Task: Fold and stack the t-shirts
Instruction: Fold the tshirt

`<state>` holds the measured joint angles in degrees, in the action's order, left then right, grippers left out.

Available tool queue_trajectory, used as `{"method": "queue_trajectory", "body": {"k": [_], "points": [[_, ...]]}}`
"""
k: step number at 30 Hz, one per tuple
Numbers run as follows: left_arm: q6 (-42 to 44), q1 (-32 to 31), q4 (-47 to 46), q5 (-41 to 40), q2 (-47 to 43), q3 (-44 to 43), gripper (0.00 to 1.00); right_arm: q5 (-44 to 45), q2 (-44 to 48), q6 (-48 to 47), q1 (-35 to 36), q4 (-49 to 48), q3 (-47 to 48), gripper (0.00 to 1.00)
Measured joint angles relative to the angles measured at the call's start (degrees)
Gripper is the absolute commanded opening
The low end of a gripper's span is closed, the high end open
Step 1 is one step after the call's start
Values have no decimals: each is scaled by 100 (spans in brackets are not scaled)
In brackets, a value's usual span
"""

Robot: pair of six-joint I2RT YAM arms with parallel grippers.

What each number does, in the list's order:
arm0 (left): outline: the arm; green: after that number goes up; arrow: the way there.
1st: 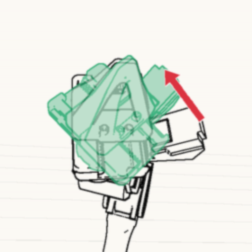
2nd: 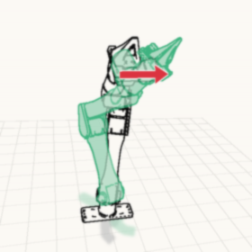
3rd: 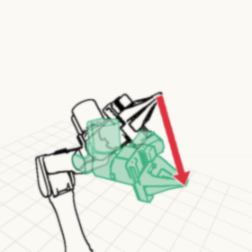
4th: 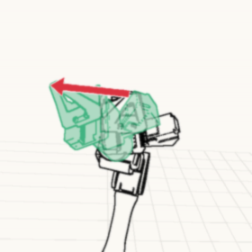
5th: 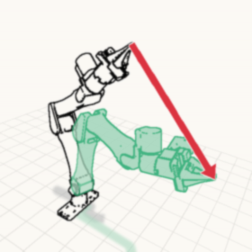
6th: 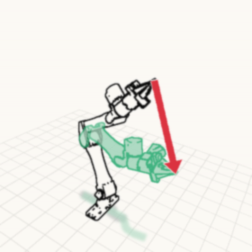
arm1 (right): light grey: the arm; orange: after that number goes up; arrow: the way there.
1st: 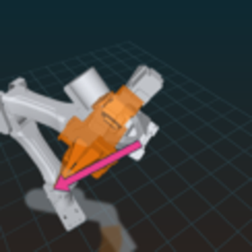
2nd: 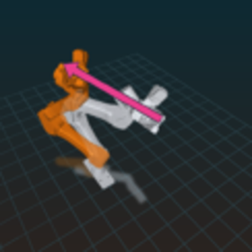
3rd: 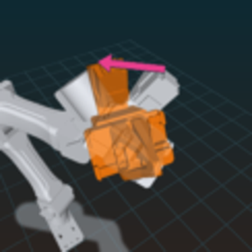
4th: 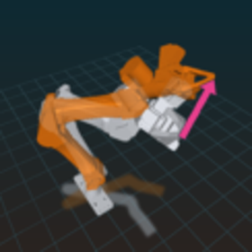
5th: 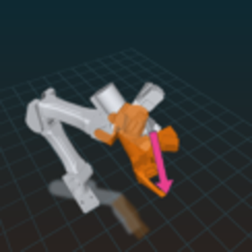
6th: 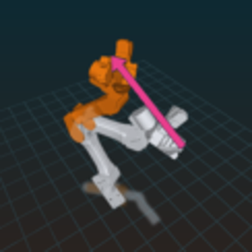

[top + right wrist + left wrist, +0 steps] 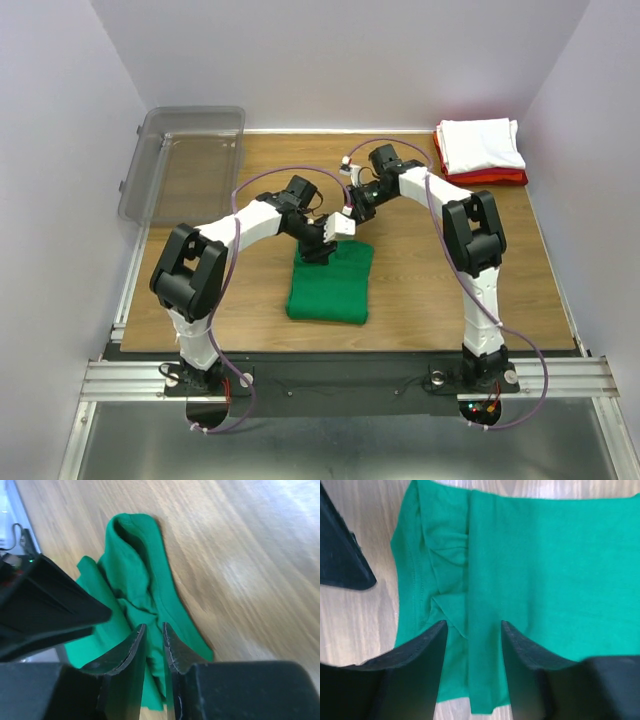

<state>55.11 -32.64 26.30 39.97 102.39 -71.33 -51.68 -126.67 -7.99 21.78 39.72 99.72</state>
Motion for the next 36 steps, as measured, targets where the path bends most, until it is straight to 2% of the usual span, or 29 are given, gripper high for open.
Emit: {"method": "queue_trajectory", "body": {"k": [5,8,15,18,19,21,29,36], "points": [[44,-68,-35,-57,160,0,44,-190,-188,319,153,-136,0,22],[85,-107,-31,-59,214,0,35,-289,-245,439,262,-214,-2,20],[240,-118,76,-50,376,0,34,-334,-544,501,372,-481,-87,17],[297,-142,125,-57,385,-13,23,-389,-708,533,372,-514,-208,17],[299,-153,149,-57,398,-28,13,-417,-745,542,372,-511,-219,16],[317,-179,195,-59,457,-85,1,-431,-761,549,372,-529,-219,16],[308,-188,393,-68,367,-177,0,-431,-763,542,372,-549,-223,14],[243,-188,680,-70,-144,-723,0,-452,-765,522,367,-601,-295,14]]}}
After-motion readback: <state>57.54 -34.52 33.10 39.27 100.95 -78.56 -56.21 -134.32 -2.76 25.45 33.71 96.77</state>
